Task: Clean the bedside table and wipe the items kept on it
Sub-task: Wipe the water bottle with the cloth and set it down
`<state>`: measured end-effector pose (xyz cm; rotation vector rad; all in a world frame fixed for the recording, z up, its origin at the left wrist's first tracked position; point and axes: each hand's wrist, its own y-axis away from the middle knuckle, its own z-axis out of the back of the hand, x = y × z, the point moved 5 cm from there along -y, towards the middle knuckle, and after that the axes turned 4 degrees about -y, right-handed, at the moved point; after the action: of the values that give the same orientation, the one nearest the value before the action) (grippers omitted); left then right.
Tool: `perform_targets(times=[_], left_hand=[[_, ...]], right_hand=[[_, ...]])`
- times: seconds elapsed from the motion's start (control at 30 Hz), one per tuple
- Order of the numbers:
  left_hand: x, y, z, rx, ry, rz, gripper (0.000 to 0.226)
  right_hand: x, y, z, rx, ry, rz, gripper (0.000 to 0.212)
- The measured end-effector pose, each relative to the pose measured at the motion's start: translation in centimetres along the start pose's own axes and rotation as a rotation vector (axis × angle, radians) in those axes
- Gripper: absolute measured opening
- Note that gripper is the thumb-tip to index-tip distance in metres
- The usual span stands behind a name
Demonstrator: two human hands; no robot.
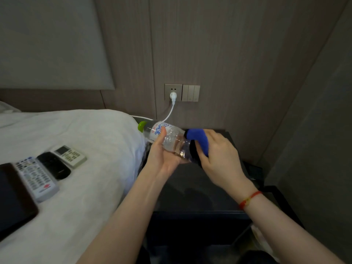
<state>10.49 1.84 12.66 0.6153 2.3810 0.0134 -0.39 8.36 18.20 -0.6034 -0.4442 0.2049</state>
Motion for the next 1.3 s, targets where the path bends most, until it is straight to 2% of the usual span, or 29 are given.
perform_targets(times=[0.07,0.13,0.27,0.37,0.43,0.57,0.67,0.73,0.77,0.8,0.83,0.9,0.93,0.97,1.03,1.1,1.2,1.23,1.3], left_hand=[[0.6,-0.1,0.2,0.005,-0.047,0.003,0.035],[1.2,-0.3,0.2,-0.007,-0.096,0.019,0.029],[1.9,-0.4,0.9,0.039,-0.131,0.079,0.024],[1.7,-0.4,1.4,0.118,-0.165,0.099,0.028],[1.7,-0.4,1.5,0.148,-0.161,0.126,0.037],[2.0,-0.5,1.4,0.18,-0.179,0.179,0.052],[1.5,-0.9,1.1,0.134,-0.1,0.132,0.049],[1.0,-1.2,1.4,0.087,-0.044,0.083,0.049],[0.8,-1.3,1.7,0.065,-0.04,0.075,0.052],[0.7,-1.3,2.1,0.041,-0.05,0.07,0.055],[0.6,-1.3,2.7,0.008,-0.065,0.054,0.055],[0.3,-1.3,3.9,-0.051,-0.048,0.003,0.048],[0.1,-1.2,4.3,-0.071,-0.015,-0.009,0.046],[-0.1,-1.2,4.5,-0.086,0.015,-0.012,0.047],[-0.4,-1.2,4.7,-0.113,0.068,-0.024,0.054],[-0.6,-1.3,4.8,-0.173,0.114,-0.042,0.058],[0.1,-1.1,4.4,-0.231,0.16,-0.061,0.06],[0.4,-1.1,4.2,-0.244,0.175,-0.075,0.059],[0.8,-1.0,3.8,-0.278,0.225,-0.106,0.053]], right_hand=[[0.3,-0.7,-1.4,0.117,0.213,-0.003,0.042],[0.6,-1.2,-2.9,0.251,0.177,-0.043,0.044],[0.2,-2.9,-3.8,0.407,-0.377,-0.216,0.042],[1.0,-3.7,-4.3,0.508,-0.871,-0.322,0.054],[1.5,-4.5,-4.4,0.498,-1.058,-0.364,0.054],[2.2,-6.4,-4.4,0.432,-1.162,-0.376,0.035],[1.2,-6.4,-5.4,0.34,-1.286,-0.586,0.018],[0.3,-5.3,-6.6,0.346,-1.13,-0.653,0.02],[0.0,-4.6,-7.0,0.363,-0.942,-0.582,0.02],[-0.2,-3.9,-7.2,0.386,-0.76,-0.458,0.021],[-0.1,-3.2,-7.3,0.42,-0.609,-0.31,0.031],[0.5,-1.5,-7.4,0.488,-0.394,-0.05,0.063],[0.7,-0.7,-7.3,0.486,-0.285,0.068,0.071],[0.7,-0.1,-7.1,0.465,-0.189,0.169,0.072],[0.2,0.9,-6.5,0.387,-0.16,0.23,0.066],[-1.0,1.8,-5.7,0.238,-0.405,0.052,0.048],[-2.6,2.8,-6.1,-0.116,-0.901,-0.519,0.016],[-2.7,2.9,-6.6,-0.202,-0.975,-0.679,0.017],[-2.6,3.1,-7.5,-0.26,-1.06,-0.905,0.031]])
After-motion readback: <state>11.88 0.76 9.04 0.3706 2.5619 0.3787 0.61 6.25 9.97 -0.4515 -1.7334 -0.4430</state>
